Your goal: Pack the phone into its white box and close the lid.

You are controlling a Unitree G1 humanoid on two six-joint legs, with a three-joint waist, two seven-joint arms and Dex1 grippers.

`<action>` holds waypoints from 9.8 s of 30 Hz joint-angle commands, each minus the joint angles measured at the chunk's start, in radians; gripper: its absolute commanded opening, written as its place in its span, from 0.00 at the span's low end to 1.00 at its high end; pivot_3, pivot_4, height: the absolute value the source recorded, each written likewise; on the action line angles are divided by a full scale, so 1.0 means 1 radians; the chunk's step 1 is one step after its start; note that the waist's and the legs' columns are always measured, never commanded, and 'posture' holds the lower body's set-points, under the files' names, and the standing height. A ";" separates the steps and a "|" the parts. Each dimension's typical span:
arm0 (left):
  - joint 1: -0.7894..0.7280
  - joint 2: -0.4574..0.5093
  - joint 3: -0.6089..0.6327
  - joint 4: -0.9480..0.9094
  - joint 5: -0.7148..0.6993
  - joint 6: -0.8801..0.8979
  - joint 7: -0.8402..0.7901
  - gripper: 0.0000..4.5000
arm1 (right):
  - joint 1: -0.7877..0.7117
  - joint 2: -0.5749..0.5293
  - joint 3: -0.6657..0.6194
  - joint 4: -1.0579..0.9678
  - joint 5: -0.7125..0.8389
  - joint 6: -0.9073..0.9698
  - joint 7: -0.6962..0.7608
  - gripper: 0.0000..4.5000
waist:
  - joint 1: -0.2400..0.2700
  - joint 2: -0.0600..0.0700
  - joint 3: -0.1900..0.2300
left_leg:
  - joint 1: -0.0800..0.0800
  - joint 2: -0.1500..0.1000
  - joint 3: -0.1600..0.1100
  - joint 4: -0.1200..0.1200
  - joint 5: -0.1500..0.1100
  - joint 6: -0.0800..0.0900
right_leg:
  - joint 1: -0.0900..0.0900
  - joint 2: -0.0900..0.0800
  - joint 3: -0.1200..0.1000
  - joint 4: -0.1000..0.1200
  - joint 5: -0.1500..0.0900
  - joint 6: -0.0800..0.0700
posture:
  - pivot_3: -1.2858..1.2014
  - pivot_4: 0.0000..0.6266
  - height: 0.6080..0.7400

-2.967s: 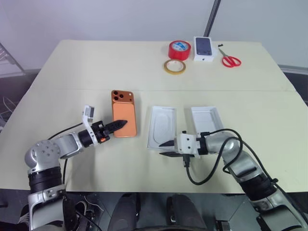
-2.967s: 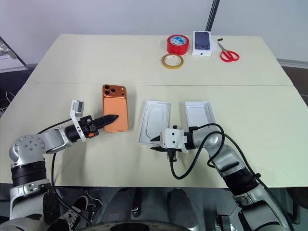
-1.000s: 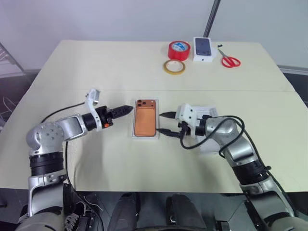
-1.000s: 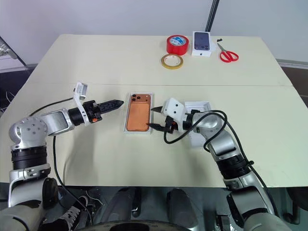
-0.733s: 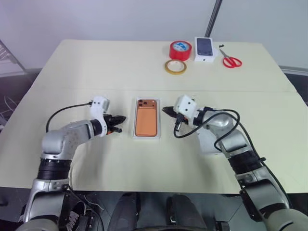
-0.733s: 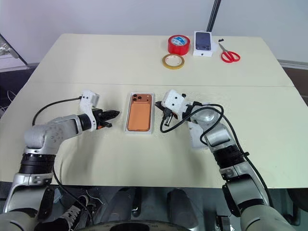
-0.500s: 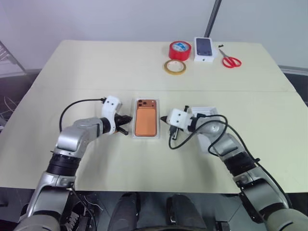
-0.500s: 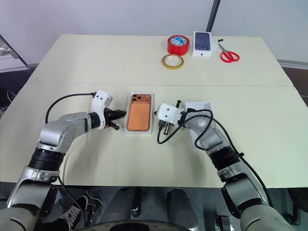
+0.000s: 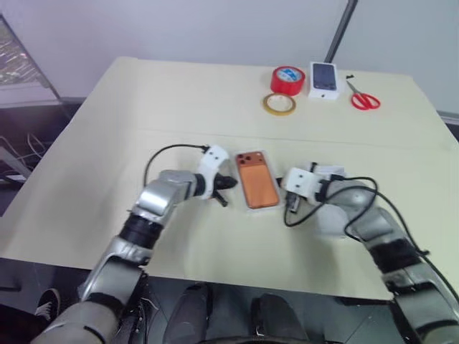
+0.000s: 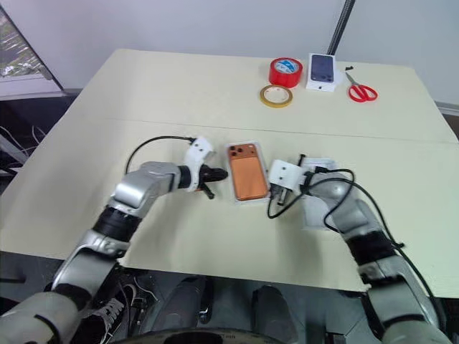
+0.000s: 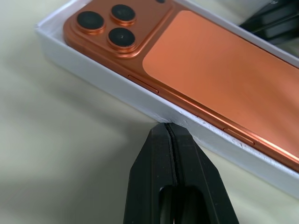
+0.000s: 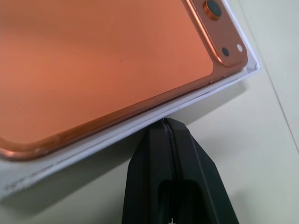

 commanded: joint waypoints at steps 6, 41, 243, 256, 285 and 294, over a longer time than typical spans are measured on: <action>-0.061 -0.107 -0.035 0.068 -0.004 -0.060 -0.096 0.01 | 0.204 -0.119 -0.108 -0.260 0.085 0.097 0.077 0.00 | -0.015 0.000 0.000 | -0.001 -0.004 -0.001 0.000 -0.001 0.001 | -0.001 -0.006 -0.001 0.001 -0.003 0.005 | 0.52 0.24 1.00; 0.179 0.192 0.280 -0.272 -0.166 -0.131 -0.186 0.64 | 0.227 -0.178 -0.321 -0.320 0.348 0.270 0.103 0.65 | -0.040 0.002 0.001 | -0.001 -0.003 -0.001 -0.001 -0.001 0.001 | -0.002 -0.007 -0.001 0.003 -0.003 0.006 | 0.52 0.24 1.00; 0.100 -0.181 0.048 0.221 0.164 -0.709 -0.070 0.00 | 0.209 0.160 -0.239 -0.191 0.298 0.278 -0.339 0.01 | -0.036 0.005 0.003 | -0.004 -0.005 0.000 0.001 -0.003 0.005 | -0.005 -0.007 0.000 0.004 -0.002 0.009 | 0.52 0.24 1.00; 0.126 -0.153 0.155 0.095 0.074 -0.655 -0.027 0.00 | 0.149 0.170 -0.375 -0.154 0.349 0.220 -0.395 0.01 | -0.039 0.006 0.003 | -0.004 -0.005 0.000 0.001 -0.003 0.005 | -0.006 -0.007 0.000 0.005 -0.002 0.009 | 0.52 0.24 1.00; 0.187 -0.116 0.069 0.032 0.053 -0.491 -0.174 0.00 | 0.361 0.068 -0.191 -0.342 0.440 0.228 -0.020 0.01 | -0.040 0.002 -0.002 | 0.008 -0.004 0.001 -0.002 -0.003 0.005 | 0.006 -0.008 0.001 0.002 -0.003 0.010 | 0.52 0.24 1.00; 0.252 0.068 0.192 -0.259 -0.159 -0.309 -0.303 0.75 | 0.316 0.077 -0.313 -0.364 0.624 0.301 0.034 0.78 | -0.045 0.004 -0.001 | 0.002 -0.004 0.000 -0.002 -0.003 0.005 | 0.000 -0.009 0.001 0.003 -0.003 0.010 | 0.52 0.24 1.00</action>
